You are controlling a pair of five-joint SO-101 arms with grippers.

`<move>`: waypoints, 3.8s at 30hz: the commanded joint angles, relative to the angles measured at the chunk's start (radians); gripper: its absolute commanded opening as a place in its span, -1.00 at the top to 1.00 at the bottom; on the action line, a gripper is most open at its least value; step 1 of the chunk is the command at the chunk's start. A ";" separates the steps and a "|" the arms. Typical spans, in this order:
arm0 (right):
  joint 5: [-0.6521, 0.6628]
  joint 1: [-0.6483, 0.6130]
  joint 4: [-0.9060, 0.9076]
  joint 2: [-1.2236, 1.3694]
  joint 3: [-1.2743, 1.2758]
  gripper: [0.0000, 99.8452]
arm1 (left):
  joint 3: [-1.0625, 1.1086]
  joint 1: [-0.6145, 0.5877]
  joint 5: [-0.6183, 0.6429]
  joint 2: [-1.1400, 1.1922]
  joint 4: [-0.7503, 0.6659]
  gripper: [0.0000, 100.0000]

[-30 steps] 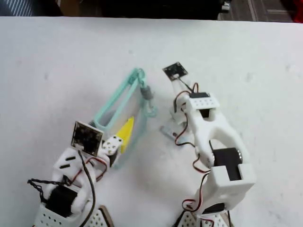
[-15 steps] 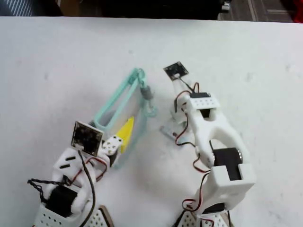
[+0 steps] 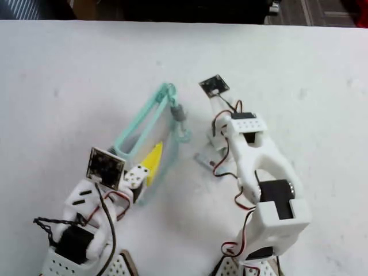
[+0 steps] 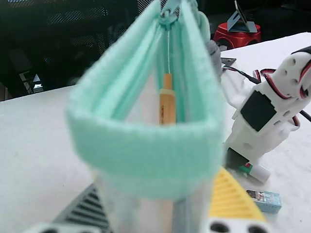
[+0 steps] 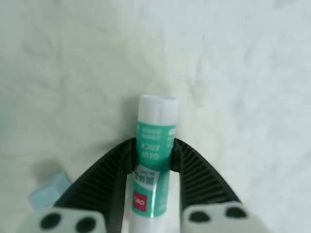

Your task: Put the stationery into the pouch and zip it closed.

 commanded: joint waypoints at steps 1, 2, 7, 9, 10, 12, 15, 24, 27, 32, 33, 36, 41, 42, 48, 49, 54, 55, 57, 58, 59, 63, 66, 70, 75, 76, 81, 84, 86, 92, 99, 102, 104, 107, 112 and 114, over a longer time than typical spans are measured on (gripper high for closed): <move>-0.005 0.004 -0.012 -0.053 -0.003 0.97 | -0.014 0.002 -0.002 -0.015 -0.008 0.62; -0.005 0.004 -0.012 -0.053 -0.003 0.97 | -0.014 0.002 -0.002 -0.015 -0.008 0.62; -0.005 0.004 -0.012 -0.053 -0.003 0.97 | -0.014 0.002 -0.002 -0.015 -0.008 0.62; -0.005 0.002 -0.012 -0.053 -0.003 0.97 | -0.014 0.002 -0.002 -0.015 -0.008 0.62; -0.005 0.002 -0.012 -0.053 -0.003 0.97 | -0.014 0.002 -0.002 -0.015 -0.008 0.62; -0.005 0.002 -0.012 -0.053 -0.003 0.97 | -0.014 0.002 -0.002 -0.015 -0.008 0.62; -0.008 -0.001 -0.012 -0.058 -0.005 0.97 | -0.014 0.002 -0.002 -0.015 -0.008 0.62; -0.011 -0.001 0.153 -0.394 -0.005 0.97 | -0.014 0.002 -0.002 -0.015 -0.008 0.62; -0.009 0.002 0.196 -0.545 -0.006 0.97 | -0.014 0.002 -0.002 -0.015 -0.008 0.62; -0.006 -0.004 0.251 -0.806 -0.006 0.97 | -0.014 0.002 -0.002 -0.015 -0.008 0.62; -0.005 -0.005 0.260 -0.860 -0.006 0.97 | -0.014 0.002 -0.002 -0.015 -0.008 0.62; -0.006 -0.005 0.272 -1.015 -0.005 0.97 | -0.014 0.002 0.000 -0.015 -0.008 0.62; -0.011 -0.005 0.272 -1.228 -0.005 0.97 | -0.014 0.002 0.000 -0.015 -0.008 0.62; -0.011 -0.005 0.272 -1.262 -0.005 0.97 | -0.014 0.002 0.002 -0.015 -0.008 0.62; -0.012 -0.021 0.266 -1.408 -0.005 0.97 | -0.014 0.004 0.002 -0.015 -0.008 0.62; -0.012 -0.044 0.266 -1.423 -0.005 0.97 | -0.014 0.004 0.002 -0.015 -0.008 0.62; -0.014 -0.246 0.269 -1.495 -0.005 0.97 | -0.014 0.004 0.002 -0.015 -0.008 0.62; -0.014 -0.286 0.266 -1.508 -0.005 0.97 | -0.014 0.004 0.002 -0.015 -0.008 0.62; -0.014 -0.352 0.266 -1.529 -0.006 0.97 | -0.014 0.004 0.002 -0.015 -0.008 0.62; -0.014 -0.375 0.265 -1.537 -0.006 0.97 | -0.014 0.004 0.002 -0.015 -0.008 0.62; -0.014 -0.394 0.265 -1.544 -0.008 0.97 | -0.014 0.005 0.002 -0.015 -0.008 0.62; -0.014 -0.421 0.243 -1.560 -0.009 0.97 | -0.014 0.044 0.000 -0.015 0.003 0.62; -0.072 -0.418 0.176 -1.561 -0.011 0.97 | -0.023 0.062 -0.002 -0.015 0.014 0.62; -0.184 -0.421 0.061 -1.558 -0.011 0.97 | -0.026 0.062 -0.003 -0.015 0.021 0.62; -0.338 -0.424 0.015 -1.554 -0.003 0.96 | -0.026 0.062 -0.005 -0.015 0.021 0.62; -0.354 -0.427 0.015 -1.554 -0.003 0.96 | -0.026 0.064 -0.005 -0.015 0.026 0.62; -0.356 -0.559 0.005 -1.552 0.037 0.96 | -0.026 0.114 -0.006 -0.015 0.046 0.62; -0.356 -0.590 -0.081 -1.523 0.104 0.97 | -0.026 0.127 -0.006 -0.015 0.049 0.62; -0.356 -0.587 -0.142 -1.489 0.140 0.97 | -0.026 0.122 -0.006 -0.015 0.049 0.62; -0.358 -0.590 -0.236 -1.377 0.187 0.97 | -0.026 0.120 -0.006 -0.015 0.048 0.62; -0.364 -0.590 -0.314 -1.288 0.249 0.97 | -0.026 0.117 -0.005 -0.015 0.048 0.58; -0.364 -0.590 -0.363 -1.282 0.311 0.97 | -0.034 0.091 -0.002 -0.015 0.048 0.57; -0.361 -0.590 -0.395 -1.283 0.356 0.97 | -0.049 0.068 0.000 -0.015 0.051 0.57; -0.361 -0.590 -0.410 -1.285 0.388 0.97 | -0.058 0.059 0.000 -0.015 0.068 0.57; -0.365 -0.593 -0.401 -1.287 0.393 0.97 | -0.058 0.056 0.000 -0.015 0.068 0.57; -0.365 -0.593 -0.383 -1.290 0.390 0.97 | -0.058 0.054 0.000 -0.015 0.068 0.57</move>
